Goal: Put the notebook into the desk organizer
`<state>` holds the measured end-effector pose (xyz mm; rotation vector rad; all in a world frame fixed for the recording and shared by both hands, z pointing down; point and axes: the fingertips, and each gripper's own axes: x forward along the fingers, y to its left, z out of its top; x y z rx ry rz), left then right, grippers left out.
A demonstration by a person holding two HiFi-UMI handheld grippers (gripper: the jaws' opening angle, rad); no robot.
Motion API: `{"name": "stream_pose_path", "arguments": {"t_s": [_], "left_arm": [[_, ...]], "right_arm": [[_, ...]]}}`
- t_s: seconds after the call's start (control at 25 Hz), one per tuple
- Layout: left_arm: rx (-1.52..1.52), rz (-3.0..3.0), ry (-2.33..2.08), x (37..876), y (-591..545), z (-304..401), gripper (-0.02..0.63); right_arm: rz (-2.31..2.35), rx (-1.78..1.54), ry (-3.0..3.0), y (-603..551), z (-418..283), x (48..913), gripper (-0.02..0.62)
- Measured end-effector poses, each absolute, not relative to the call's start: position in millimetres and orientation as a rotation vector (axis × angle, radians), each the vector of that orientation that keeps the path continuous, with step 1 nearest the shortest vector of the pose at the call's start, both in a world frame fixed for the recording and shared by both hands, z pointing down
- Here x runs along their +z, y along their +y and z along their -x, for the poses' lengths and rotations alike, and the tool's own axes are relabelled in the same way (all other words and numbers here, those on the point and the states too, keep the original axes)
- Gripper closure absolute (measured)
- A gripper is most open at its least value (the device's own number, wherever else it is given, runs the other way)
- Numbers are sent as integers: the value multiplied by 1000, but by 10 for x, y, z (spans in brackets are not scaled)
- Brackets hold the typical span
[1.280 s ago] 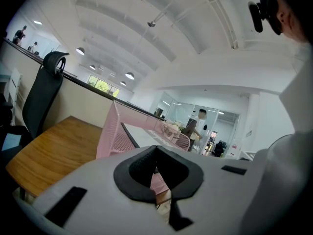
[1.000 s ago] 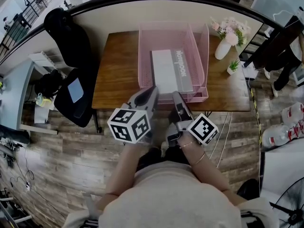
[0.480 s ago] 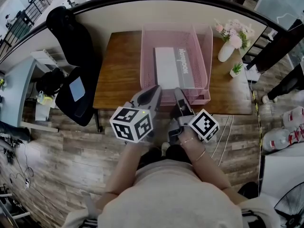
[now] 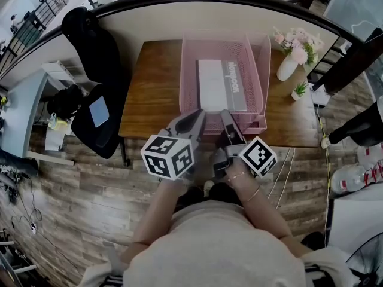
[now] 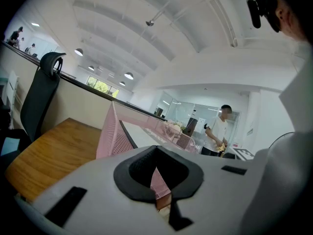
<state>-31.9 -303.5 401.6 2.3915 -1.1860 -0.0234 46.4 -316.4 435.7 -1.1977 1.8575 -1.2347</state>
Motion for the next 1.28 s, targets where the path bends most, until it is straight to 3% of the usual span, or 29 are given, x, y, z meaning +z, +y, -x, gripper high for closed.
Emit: {"name": "stream_pose_path", "arguments": {"t_s": [0.56,1.28], "left_arm": [[-30,-2412,-1160,3987,-2963,271,604],[-7,-2527,-1087,3947,-2785,125,595]], "right_arm": [[1253,-1167,1927,-3026,-545,4257,483],[1414,-682,2461,-2804,-581,3943,496]]}}
